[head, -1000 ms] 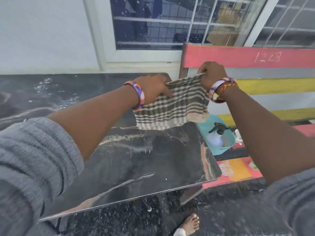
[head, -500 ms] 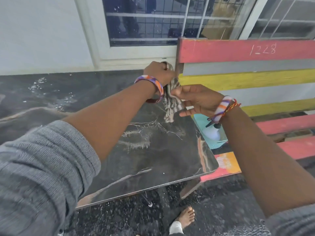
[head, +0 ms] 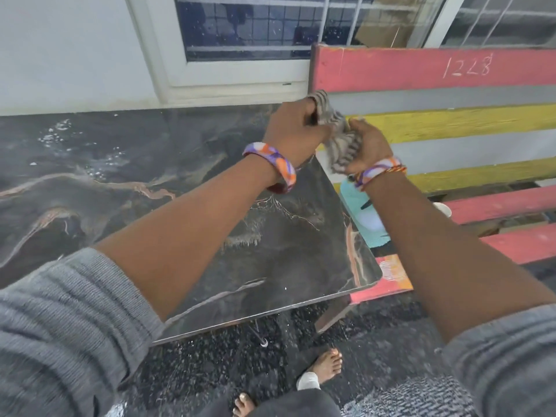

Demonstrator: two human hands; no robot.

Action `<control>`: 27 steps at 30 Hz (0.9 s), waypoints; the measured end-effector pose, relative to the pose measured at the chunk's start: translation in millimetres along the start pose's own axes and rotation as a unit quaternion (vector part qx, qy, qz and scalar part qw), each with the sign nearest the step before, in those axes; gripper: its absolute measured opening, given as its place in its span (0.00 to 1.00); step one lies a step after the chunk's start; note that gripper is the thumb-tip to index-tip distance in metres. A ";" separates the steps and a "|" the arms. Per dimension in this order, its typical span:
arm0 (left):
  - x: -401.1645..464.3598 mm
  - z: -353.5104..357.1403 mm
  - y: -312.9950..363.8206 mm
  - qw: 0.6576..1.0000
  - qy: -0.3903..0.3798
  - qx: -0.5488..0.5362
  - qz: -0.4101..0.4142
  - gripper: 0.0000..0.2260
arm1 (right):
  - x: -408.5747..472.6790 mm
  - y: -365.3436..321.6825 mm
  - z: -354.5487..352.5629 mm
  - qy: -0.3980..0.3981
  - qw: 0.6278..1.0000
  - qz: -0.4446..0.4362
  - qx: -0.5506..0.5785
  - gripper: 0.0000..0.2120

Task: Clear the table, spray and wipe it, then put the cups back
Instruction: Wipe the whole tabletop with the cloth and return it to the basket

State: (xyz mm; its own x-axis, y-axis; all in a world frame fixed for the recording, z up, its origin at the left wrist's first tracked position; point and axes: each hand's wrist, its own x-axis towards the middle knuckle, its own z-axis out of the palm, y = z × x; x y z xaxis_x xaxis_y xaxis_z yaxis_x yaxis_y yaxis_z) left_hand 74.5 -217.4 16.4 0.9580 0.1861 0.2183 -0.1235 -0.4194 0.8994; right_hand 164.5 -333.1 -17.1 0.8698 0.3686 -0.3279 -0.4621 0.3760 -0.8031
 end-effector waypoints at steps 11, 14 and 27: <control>-27.2 -50.8 -45.7 0.887 -0.405 0.008 -0.222 0.11 | 5.0 15.1 -23.6 -0.087 0.980 0.002 -0.177 0.24; -27.3 -39.6 -63.5 0.884 -0.247 -0.196 -0.345 0.30 | -2.8 8.0 -7.6 -0.172 0.978 -0.014 -0.120 0.22; -58.1 -4.6 -65.9 0.937 0.078 0.086 -0.329 0.15 | -27.1 35.1 -56.3 0.021 0.656 0.001 -0.754 0.46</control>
State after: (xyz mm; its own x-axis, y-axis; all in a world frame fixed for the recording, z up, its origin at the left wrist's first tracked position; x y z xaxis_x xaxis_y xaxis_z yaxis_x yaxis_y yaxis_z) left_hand 25.8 -196.6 -53.8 0.7615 0.5758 -0.2976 0.5367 -0.3026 0.7877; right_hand 134.4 -377.8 -64.4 0.8879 0.3331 -0.3174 0.2069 -0.9053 -0.3711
